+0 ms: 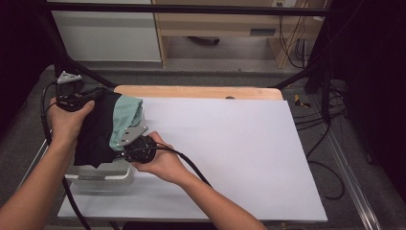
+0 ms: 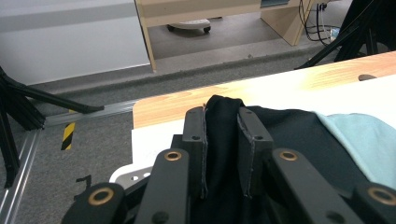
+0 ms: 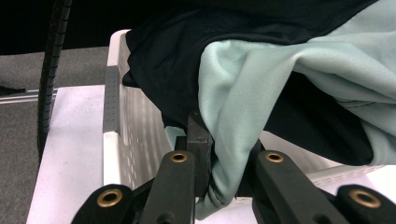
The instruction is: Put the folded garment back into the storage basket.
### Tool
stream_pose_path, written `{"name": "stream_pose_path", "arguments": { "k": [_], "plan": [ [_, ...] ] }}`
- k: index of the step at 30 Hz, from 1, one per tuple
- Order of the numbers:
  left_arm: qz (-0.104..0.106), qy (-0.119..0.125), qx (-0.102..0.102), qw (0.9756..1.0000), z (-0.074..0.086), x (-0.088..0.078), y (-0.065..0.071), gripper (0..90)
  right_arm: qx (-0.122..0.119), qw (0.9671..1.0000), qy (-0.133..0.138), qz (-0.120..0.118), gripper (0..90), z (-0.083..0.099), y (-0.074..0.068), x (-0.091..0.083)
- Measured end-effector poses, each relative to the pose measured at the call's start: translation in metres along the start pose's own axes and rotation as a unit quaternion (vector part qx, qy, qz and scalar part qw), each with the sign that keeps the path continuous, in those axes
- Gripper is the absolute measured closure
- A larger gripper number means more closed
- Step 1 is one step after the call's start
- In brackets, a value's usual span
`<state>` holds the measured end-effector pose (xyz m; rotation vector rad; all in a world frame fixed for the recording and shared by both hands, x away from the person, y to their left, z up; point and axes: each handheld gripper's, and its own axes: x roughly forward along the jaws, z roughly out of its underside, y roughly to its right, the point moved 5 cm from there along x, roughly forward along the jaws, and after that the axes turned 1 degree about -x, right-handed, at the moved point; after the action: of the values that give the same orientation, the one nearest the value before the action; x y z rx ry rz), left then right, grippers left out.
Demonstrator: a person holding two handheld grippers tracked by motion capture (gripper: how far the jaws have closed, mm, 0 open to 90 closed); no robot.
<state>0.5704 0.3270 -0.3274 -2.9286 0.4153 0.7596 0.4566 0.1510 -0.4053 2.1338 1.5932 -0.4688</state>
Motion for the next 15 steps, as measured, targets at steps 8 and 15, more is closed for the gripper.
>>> {"name": "stream_pose_path", "arguments": {
  "k": [8, 15],
  "plan": [
    [0.001, -0.004, 0.006, 1.0000, 0.0009, 0.0001, -0.0014, 75.5, -0.001, 1.0000, -0.001, -0.002, 81.8, -0.0014, -0.0029, 0.0026],
    [0.001, -0.005, 0.010, 0.9999, 0.0006, 0.0003, -0.0018, 75.4, -0.006, 1.0000, -0.004, 0.000, 81.8, -0.0014, -0.0035, 0.0033]
  ]
}}
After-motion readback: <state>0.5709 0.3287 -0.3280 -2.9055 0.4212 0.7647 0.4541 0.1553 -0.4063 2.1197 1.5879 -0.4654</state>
